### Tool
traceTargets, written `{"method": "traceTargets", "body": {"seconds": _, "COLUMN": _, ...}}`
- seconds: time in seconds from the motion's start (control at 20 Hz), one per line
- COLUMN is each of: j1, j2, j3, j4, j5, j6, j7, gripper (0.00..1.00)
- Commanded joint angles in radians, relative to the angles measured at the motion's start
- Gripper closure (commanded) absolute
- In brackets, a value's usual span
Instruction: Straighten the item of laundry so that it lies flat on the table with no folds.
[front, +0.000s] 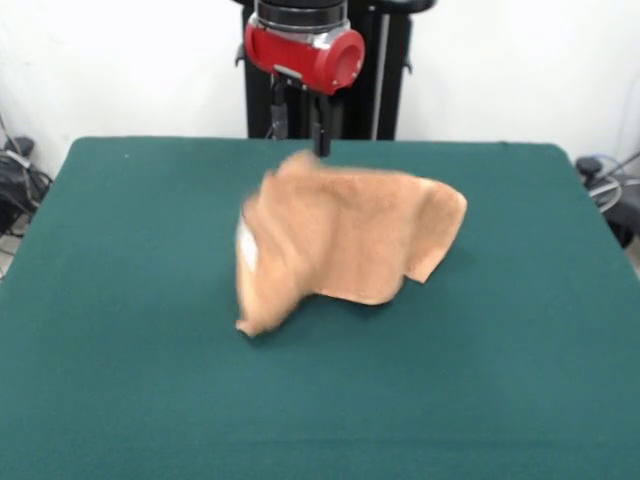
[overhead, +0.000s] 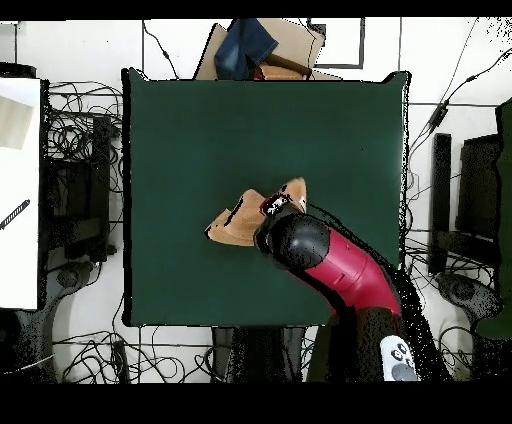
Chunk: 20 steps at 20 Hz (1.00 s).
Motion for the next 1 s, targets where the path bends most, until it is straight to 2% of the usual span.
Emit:
{"method": "traceTargets", "body": {"seconds": 0.05, "j1": -0.011, "j2": 0.033, "j3": 0.11, "j4": -0.025, "j5": -0.038, "j6": -0.053, "j7": 0.069, "gripper": 0.0}}
{"method": "traceTargets", "body": {"seconds": 0.65, "j1": -0.003, "j2": 0.012, "j3": 0.111, "j4": -0.01, "j5": -0.031, "j6": -0.041, "j7": 0.081, "gripper": 0.0}}
{"method": "traceTargets", "body": {"seconds": 0.85, "j1": 0.026, "j2": -0.01, "j3": 0.083, "j4": -0.004, "j5": -0.029, "j6": -0.016, "j7": 0.105, "gripper": 0.0}}
{"method": "traceTargets", "body": {"seconds": 1.0, "j1": 0.05, "j2": -0.022, "j3": 0.051, "j4": -0.04, "j5": -0.037, "j6": 0.05, "j7": 0.111, "gripper": 0.0}}
